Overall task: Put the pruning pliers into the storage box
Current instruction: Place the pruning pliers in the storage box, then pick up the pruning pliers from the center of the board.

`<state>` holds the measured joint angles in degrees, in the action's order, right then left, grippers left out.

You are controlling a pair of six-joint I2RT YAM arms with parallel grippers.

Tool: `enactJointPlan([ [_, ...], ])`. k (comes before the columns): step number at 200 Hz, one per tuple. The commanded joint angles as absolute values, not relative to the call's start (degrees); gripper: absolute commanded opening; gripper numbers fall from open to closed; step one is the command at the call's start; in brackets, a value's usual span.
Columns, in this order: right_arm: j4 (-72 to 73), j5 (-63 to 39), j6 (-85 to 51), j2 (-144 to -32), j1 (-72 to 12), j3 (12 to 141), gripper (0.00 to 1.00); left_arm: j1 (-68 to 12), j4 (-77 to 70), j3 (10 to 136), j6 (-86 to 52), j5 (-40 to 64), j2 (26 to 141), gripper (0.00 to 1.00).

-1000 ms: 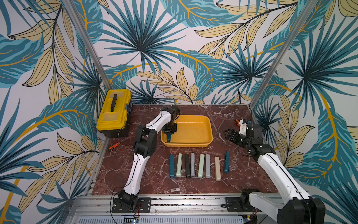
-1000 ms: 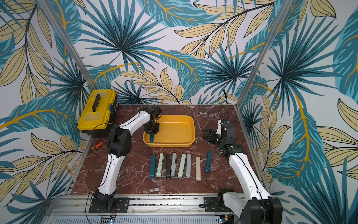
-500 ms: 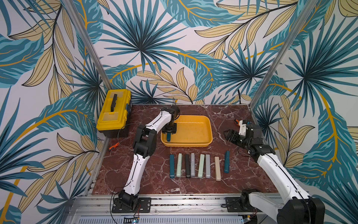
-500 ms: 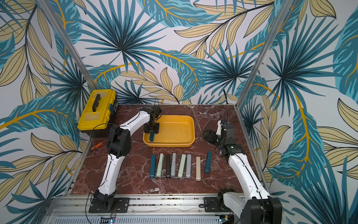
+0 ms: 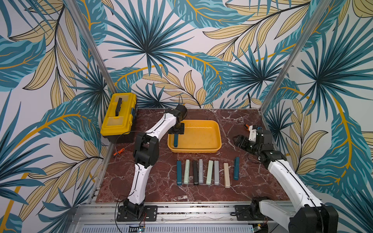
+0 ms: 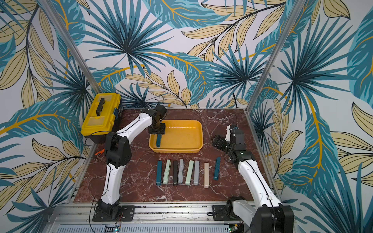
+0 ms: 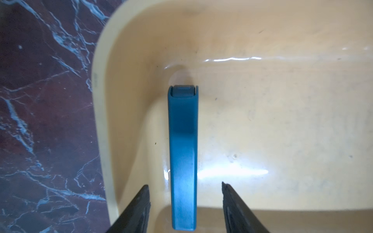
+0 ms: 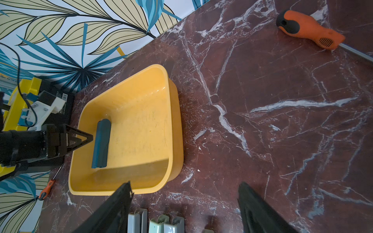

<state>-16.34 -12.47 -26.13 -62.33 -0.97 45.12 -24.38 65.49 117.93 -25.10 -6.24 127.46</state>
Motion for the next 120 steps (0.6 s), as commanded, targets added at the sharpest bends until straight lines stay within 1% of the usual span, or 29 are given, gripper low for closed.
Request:
enactJointPlan([
  [1, -16.35, -12.36, -25.64, -61.67, -1.28, 44.46, 0.84, -25.47, 67.57, 119.02, -25.14, -7.23, 122.72, 0.59],
  [37, -15.97, -13.44, -26.02, -61.65, -1.31, 45.05, 0.84, -27.01, 73.44, 119.13, -26.36, -9.94, 117.41, 0.59],
  [58, -16.73, -13.74, -25.65, -61.78, -1.28, 46.01, 0.84, -28.14, 74.87, 115.96, -28.04, -11.23, 112.83, 0.59],
  [120, -16.0, -15.64, -26.37, -62.85, -1.32, 47.32, 0.84, -33.42, 72.83, 93.89, -35.78, -11.73, 97.4, 0.59],
])
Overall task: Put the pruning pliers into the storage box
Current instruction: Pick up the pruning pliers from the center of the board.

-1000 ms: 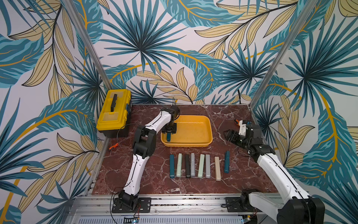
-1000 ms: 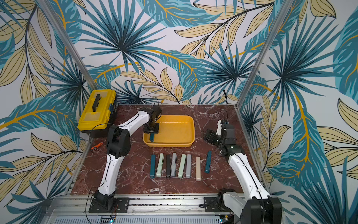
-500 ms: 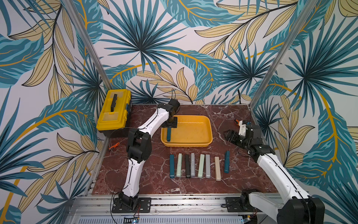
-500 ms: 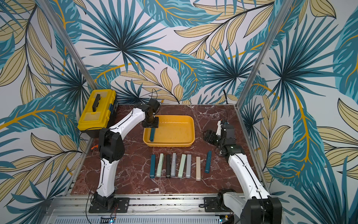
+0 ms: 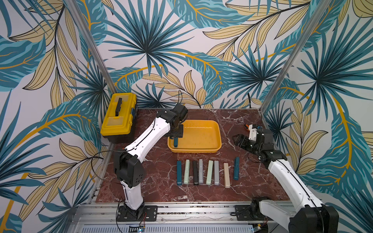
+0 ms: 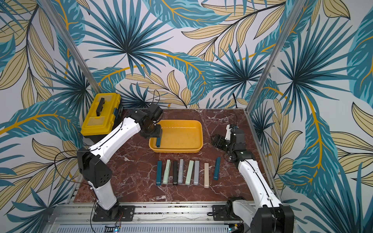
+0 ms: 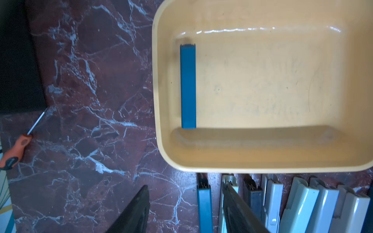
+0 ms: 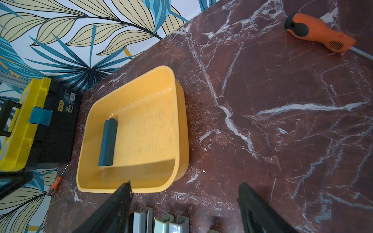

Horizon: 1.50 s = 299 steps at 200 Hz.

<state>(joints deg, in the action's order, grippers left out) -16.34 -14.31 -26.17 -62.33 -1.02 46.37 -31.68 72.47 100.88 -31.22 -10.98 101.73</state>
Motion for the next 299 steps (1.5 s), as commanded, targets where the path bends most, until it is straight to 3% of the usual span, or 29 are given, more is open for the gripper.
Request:
enactJointPlan([
  [1, -16.04, -15.64, -26.37, -62.93, -1.32, 47.34, 0.84, -33.5, 72.67, 93.66, -35.91, -11.62, 97.17, 0.59],
  [62, -16.19, -14.9, -26.19, -62.48, -2.11, 47.4, 0.84, -39.02, 66.33, 74.22, -46.5, -8.12, 87.0, 0.59],
  [105, -16.61, -14.41, -25.97, -62.43, -3.24, 47.15, 0.84, -43.18, 57.77, 65.1, -51.94, -5.13, 87.3, 0.59],
  [299, -18.19, -13.45, -24.94, -62.54, -3.7, 46.48, 0.84, -45.43, 46.73, 60.67, -53.16, -3.78, 99.34, 0.56],
])
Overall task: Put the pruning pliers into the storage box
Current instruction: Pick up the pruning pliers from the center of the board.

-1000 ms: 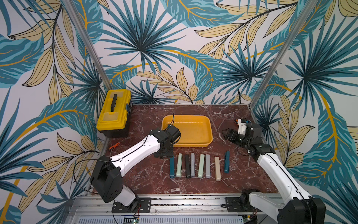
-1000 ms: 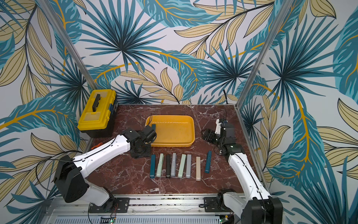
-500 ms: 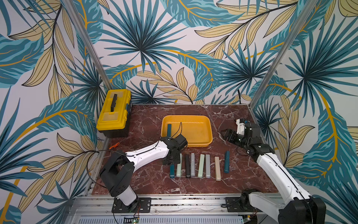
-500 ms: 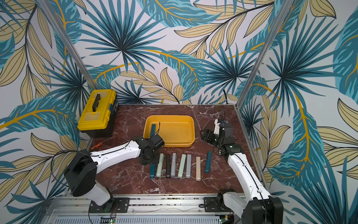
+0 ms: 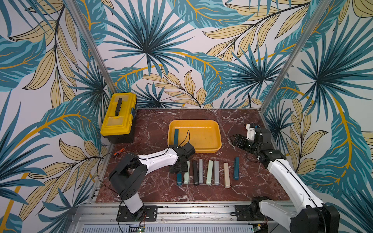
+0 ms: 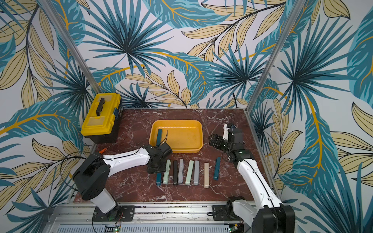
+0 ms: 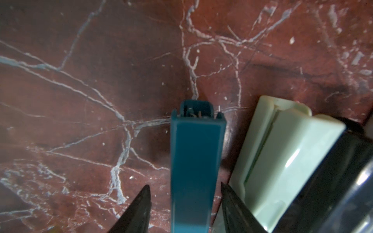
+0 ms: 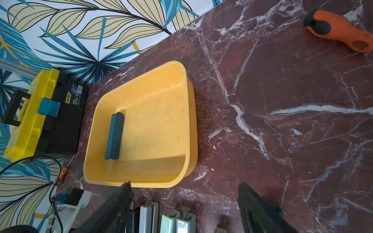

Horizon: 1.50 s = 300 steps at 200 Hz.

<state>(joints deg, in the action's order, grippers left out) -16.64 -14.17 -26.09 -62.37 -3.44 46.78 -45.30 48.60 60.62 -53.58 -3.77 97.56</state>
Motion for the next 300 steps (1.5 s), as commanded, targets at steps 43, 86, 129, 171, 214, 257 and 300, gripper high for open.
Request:
enactJointPlan([
  [43, -18.63, -13.12, -24.87, -62.39, -3.75, 46.41, 0.84, -45.38, 45.2, 60.6, -52.15, -1.67, 102.26, 0.44],
  [86, -18.33, -13.1, -24.98, -62.76, -3.8, 46.47, 0.84, -45.42, 45.61, 60.56, -51.7, -1.64, 102.34, 0.26],
  [129, -18.11, -13.26, -25.05, -62.94, -3.79, 46.39, 0.84, -45.37, 46.79, 60.29, -51.61, -2.06, 101.23, 0.18],
  [171, -17.74, -13.35, -25.31, -63.02, -3.87, 46.15, 0.84, -45.43, 50.81, 62.28, -50.58, -3.02, 98.26, 0.18],
  [214, -17.67, -13.1, -25.31, -63.17, -3.87, 45.96, 0.84, -45.39, 58.1, 68.17, -47.94, -5.41, 94.98, 0.18],
  [257, -17.01, -13.29, -25.84, -63.25, -3.95, 45.99, 0.84, -44.27, 65.37, 78.41, -43.99, -7.97, 94.19, 0.19],
  [300, -17.31, -13.01, -25.75, -62.93, -3.96, 46.32, 0.84, -40.49, 68.84, 90.0, -38.62, -8.63, 96.9, 0.19],
])
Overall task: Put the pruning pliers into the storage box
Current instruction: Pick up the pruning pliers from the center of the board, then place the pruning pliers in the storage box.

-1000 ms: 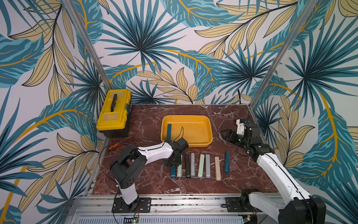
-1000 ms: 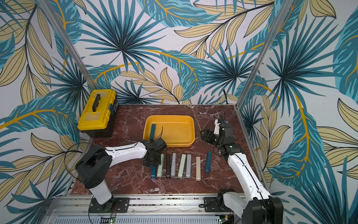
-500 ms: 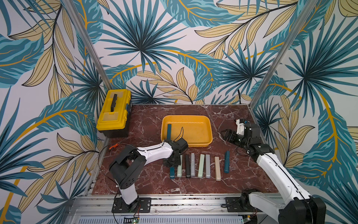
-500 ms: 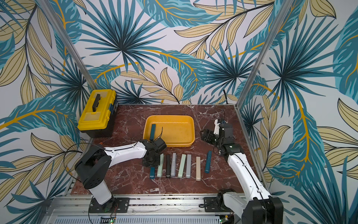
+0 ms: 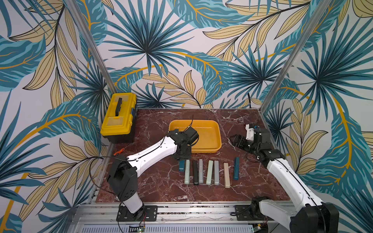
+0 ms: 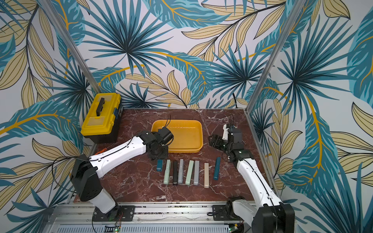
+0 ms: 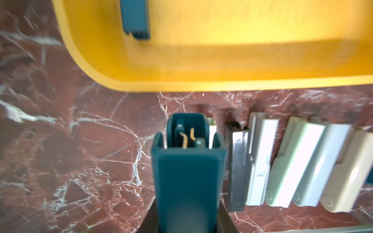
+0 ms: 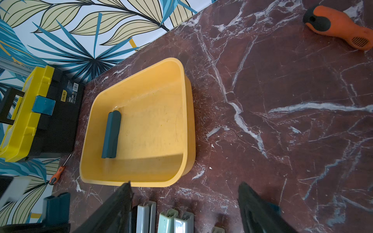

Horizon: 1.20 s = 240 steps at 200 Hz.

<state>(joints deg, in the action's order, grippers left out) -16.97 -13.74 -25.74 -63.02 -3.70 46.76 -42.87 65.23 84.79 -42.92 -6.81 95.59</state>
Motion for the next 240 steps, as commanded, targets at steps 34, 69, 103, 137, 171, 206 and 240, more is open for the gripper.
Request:
enactJointPlan([
  [34, -17.63, -12.7, -25.62, -62.45, -3.96, 46.27, 0.84, -36.99, 69.85, 98.94, -34.19, -8.36, 101.35, 0.19],
  [69, -18.1, -12.4, -25.4, -62.35, -4.0, 46.33, 0.84, -33.98, 70.19, 108.09, -30.3, -7.07, 108.32, 0.2],
  [103, -18.65, -12.65, -25.31, -62.81, -4.04, 46.29, 0.84, -31.0, 69.06, 113.54, -27.87, -5.68, 115.25, 0.2],
  [137, -19.47, -11.91, -24.79, -62.32, -4.04, 46.21, 0.84, -29.01, 66.11, 116.12, -26.7, -4.07, 120.25, 0.2],
  [171, -20.18, -12.08, -24.63, -62.93, -4.05, 46.13, 0.84, -28.46, 67.39, 123.41, -24.28, -3.78, 126.93, 0.2],
  [206, -20.17, -11.73, -24.53, -62.83, -4.04, 45.57, 0.84, -27.82, 67.02, 127.25, -23.54, -3.82, 131.24, 0.2],
  [240, -20.17, -11.51, -24.35, -63.12, -4.09, 45.33, 0.84, -27.06, 65.6, 127.35, -23.92, -1.98, 133.15, 0.2],
])
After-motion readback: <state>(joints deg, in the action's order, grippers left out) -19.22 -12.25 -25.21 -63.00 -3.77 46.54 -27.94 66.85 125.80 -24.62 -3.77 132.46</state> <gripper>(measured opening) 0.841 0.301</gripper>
